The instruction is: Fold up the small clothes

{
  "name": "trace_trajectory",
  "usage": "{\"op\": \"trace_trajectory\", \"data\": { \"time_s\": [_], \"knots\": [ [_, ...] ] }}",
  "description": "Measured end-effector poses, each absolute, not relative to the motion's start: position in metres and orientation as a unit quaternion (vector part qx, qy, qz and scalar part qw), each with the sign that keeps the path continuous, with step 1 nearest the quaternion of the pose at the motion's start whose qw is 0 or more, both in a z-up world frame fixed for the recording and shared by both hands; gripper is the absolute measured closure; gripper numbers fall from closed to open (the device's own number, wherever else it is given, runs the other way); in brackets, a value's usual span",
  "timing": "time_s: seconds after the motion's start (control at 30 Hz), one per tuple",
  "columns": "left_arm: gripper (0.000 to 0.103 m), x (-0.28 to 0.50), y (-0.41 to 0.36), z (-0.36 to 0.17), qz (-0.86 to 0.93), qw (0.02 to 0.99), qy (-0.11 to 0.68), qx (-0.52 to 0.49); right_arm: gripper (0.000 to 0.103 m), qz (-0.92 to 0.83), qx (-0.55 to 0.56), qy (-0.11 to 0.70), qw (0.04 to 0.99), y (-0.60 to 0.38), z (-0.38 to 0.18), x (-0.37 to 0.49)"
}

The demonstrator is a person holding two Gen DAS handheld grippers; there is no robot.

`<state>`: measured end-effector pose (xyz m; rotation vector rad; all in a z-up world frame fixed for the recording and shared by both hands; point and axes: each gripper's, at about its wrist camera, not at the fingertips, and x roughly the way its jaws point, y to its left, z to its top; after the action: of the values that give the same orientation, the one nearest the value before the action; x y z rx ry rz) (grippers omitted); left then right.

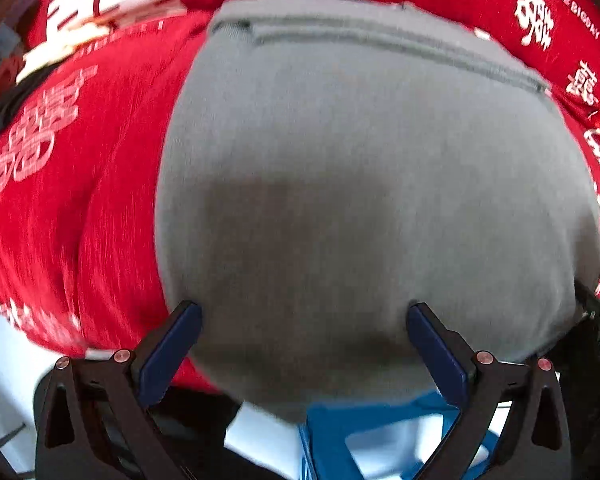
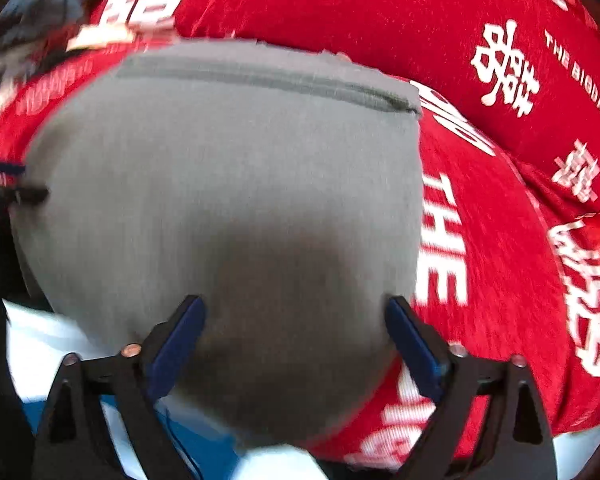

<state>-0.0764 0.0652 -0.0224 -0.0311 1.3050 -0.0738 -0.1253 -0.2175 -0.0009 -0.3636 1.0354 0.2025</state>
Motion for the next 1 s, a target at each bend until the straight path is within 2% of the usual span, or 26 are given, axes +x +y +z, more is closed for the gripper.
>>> {"op": "trace_trajectory", "data": {
  "time_s": [0.13,0.3,0.4,0.5,0.63,0.67,0.77,1.0],
  "knots": [
    [0.000,-0.082,0.061,-0.022,-0.014,0.774,0.633,0.009,0.004,0.079,-0.170,0.545,0.817,-0.229,-0.008,-0.131],
    [0.000,-0.065,0.044,0.021,-0.035,0.820,0.571,0.014,0.004,0.076,-0.111,0.515,0.847,-0.233,0.032,-0.106],
    [0.000,-0.021,0.033,0.043,-0.029,0.841,0.540,-0.013,0.004,0.075,-0.092,0.493,0.862,-0.222,0.054,-0.059],
    [0.000,0.031,0.019,0.037,-0.034,0.832,0.551,-0.051,0.004,0.073,-0.062,0.496,0.863,-0.203,0.058,-0.009],
    [0.000,0.060,0.022,0.004,0.001,0.804,0.591,-0.062,0.004,0.043,-0.033,0.554,0.830,-0.190,0.024,0.045],
    [0.000,0.054,0.018,0.001,0.005,0.809,0.585,-0.053,0.005,0.036,-0.031,0.568,0.822,-0.188,0.014,0.046],
    [0.000,0.025,0.012,0.001,-0.006,0.830,0.558,-0.019,0.004,0.043,-0.057,0.531,0.845,-0.182,0.012,0.019],
    [0.000,-0.046,0.022,-0.006,-0.018,0.838,0.545,-0.019,0.003,0.075,-0.097,0.468,0.875,-0.194,0.004,-0.079]
  ]
}}
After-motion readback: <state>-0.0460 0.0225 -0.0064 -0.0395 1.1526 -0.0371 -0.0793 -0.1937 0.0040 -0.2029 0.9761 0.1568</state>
